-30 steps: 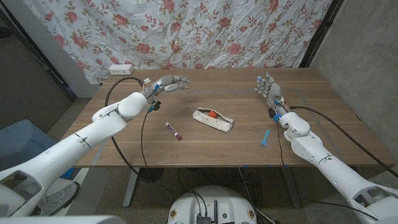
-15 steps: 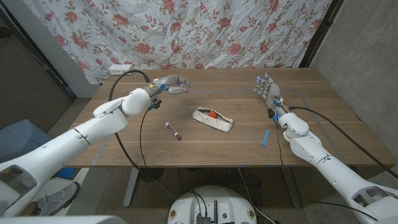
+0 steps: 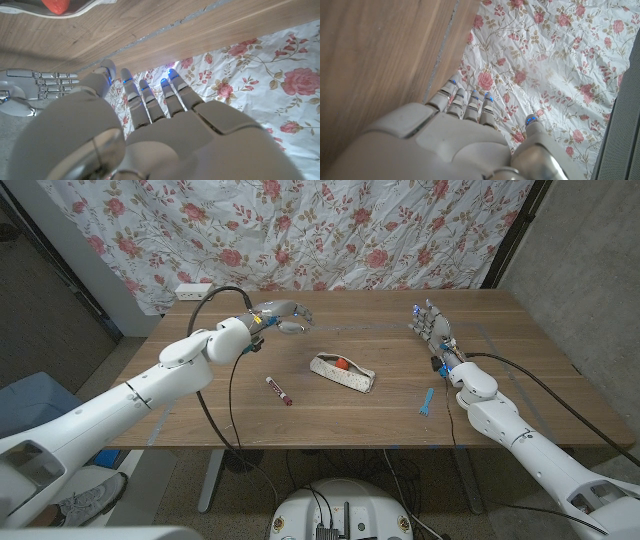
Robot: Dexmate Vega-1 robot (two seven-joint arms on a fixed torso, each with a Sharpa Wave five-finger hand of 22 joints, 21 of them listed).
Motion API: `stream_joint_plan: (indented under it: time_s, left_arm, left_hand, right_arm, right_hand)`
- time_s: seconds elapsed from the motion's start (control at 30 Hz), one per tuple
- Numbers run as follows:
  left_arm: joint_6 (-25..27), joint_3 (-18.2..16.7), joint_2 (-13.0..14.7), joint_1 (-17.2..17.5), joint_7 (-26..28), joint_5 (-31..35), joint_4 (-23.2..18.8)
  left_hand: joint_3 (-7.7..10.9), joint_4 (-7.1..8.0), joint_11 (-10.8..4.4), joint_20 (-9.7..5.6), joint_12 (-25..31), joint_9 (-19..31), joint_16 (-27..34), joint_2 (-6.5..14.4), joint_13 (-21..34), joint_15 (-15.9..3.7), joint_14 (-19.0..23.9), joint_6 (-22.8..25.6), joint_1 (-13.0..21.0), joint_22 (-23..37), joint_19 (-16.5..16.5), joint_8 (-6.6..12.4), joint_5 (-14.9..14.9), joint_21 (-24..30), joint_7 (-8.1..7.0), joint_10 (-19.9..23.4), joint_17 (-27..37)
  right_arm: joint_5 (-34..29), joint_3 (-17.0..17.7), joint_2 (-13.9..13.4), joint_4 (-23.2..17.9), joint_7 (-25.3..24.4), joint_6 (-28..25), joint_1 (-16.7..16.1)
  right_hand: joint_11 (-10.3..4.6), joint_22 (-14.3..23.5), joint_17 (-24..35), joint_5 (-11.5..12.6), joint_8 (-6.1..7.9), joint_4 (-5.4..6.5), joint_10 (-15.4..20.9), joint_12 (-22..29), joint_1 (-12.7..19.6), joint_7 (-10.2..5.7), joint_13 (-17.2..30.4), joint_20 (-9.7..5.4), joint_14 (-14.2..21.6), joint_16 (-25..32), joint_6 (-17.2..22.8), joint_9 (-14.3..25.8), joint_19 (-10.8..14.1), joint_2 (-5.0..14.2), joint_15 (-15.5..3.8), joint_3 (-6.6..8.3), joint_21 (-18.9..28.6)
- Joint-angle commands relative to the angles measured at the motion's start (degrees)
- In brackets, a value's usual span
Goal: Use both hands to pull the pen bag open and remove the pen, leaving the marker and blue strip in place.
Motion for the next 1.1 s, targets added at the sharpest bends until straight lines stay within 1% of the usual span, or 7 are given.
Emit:
stream_joint_plan:
  time_s: [0.03, 0.23, 0.33, 0.43, 0.53, 0.7, 1.1]
  left_arm:
    - [3.3, 2.3, -1.2, -1.4, -4.5, 9.0, -3.1]
    - [4.2, 3.0, -2.0, -1.7, -6.3, 11.8, -3.4]
    - [5.1, 3.8, -2.5, -2.0, -6.8, 14.9, -3.7]
    - [6.0, 4.7, -3.1, -2.5, -8.1, 17.8, -3.9]
    - [5.6, 4.9, -3.5, -2.8, -8.6, 18.9, -3.6]
    - [5.5, 6.2, -4.3, -3.5, -10.2, 23.2, -3.5]
    - [4.6, 7.5, -6.2, -3.6, -12.8, 28.7, -2.8]
  left_hand:
    - [-0.64, -0.01, -0.1, -0.44, 0.0, 0.3, 0.3, -0.3, 0.1, -5.48, 1.1, 1.1, 1.0, 0.2, 0.9, -0.27, 0.1, 0.3, -0.24, 0.8, 0.1]
    - [-1.44, 0.1, -0.34, -0.51, -0.2, 0.3, 0.1, -0.6, 0.1, -5.69, 1.5, 2.1, 2.2, 0.3, 1.1, -0.56, 0.1, 0.2, -0.33, 1.3, 0.1]
    - [-1.73, 0.11, -0.17, -0.45, -0.2, 0.3, 0.1, -0.8, 0.1, -5.55, 1.8, 2.8, 2.6, 0.3, 1.1, -0.57, 0.1, 0.2, -0.62, 1.7, 0.2]
    - [-2.17, 0.09, -0.33, -0.61, -0.2, 0.3, 0.2, -0.9, 0.1, -6.11, 2.5, 4.2, 3.4, 0.3, 1.4, -0.41, 0.1, 0.2, -0.98, 2.5, 0.2]
    - [-2.71, 0.15, -0.5, -0.73, -0.3, 0.4, 0.2, -1.2, 0.1, -6.4, 2.9, 5.8, 4.2, 0.3, 1.5, -0.25, 0.1, 0.1, -1.27, 3.1, 0.2]
    - [-3.1, 0.14, -0.59, -0.95, -0.4, 0.4, 0.2, -1.4, 0.1, -6.73, 3.4, 6.3, 4.8, 0.3, 1.7, -0.38, 0.1, 0.1, -1.4, 3.4, 0.2]
    - [-4.05, 0.03, -1.1, -1.38, -0.6, 0.6, 0.2, -2.2, 0.2, -7.66, 4.5, 8.5, 6.7, 0.2, 2.1, -0.15, 0.1, 0.1, -1.88, 4.5, 0.1]
  right_arm:
    - [0.6, 0.1, 0.0, 0.5, 0.9, 0.4, -0.1]
    - [0.6, 0.1, -0.2, 0.4, 1.0, 0.2, -0.2]
    - [0.7, 0.1, -0.2, 0.3, 1.0, 0.3, -0.3]
    - [0.8, 0.2, -0.2, 0.2, 1.0, 0.2, -0.4]
    - [0.9, 0.3, -0.2, 0.1, 1.0, 0.2, -0.5]
    - [1.0, 0.4, -0.3, -0.3, 0.7, 0.0, -0.7]
    - [1.3, 0.8, -0.9, -1.6, 0.0, -0.4, -2.0]
  right_hand:
    - [0.04, 0.1, 0.0, -0.1, 0.26, -0.47, 0.4, 0.2, -0.1, -0.24, 0.1, -0.15, 0.3, -0.2, 0.8, 0.3, 0.3, 0.68, -0.3, 0.04, 0.3]
    - [0.03, 0.1, 0.0, -0.1, 0.24, -0.59, 0.5, 0.2, -0.1, -0.45, 0.1, -0.14, 0.3, -0.2, 1.0, 0.3, 0.3, 0.75, -0.3, 0.03, 0.3]
    - [0.02, 0.1, 0.0, -0.2, 0.21, -0.65, 0.5, 0.2, -0.1, -0.49, 0.1, -0.14, 0.3, -0.2, 1.1, 0.3, 0.3, 0.79, -0.34, 0.03, 0.3]
    - [-0.03, 0.1, 0.0, -0.2, 0.21, -0.7, 0.4, 0.1, -0.1, -0.63, 0.1, -0.13, 0.4, -0.2, 1.3, 0.3, 0.3, 0.84, -0.36, 0.04, 0.3]
    - [0.0, 0.1, 0.0, -0.2, 0.19, -0.75, 0.5, 0.1, -0.1, -0.71, 0.1, -0.12, 0.4, -0.2, 1.4, 0.3, 0.3, 0.87, -0.31, 0.04, 0.3]
    - [0.0, 0.1, 0.0, -0.2, 0.14, -0.84, 0.5, 0.1, 0.0, -0.76, 0.1, -0.14, 0.4, -0.2, 1.5, 0.3, 0.4, 0.94, -0.32, 0.05, 0.4]
    - [0.0, 0.1, 0.0, -0.3, 0.06, -0.9, 0.4, 0.1, -0.1, -0.71, 0.1, -0.13, 0.4, -0.1, 1.7, 0.3, 0.3, 1.11, -0.39, 0.03, 0.3]
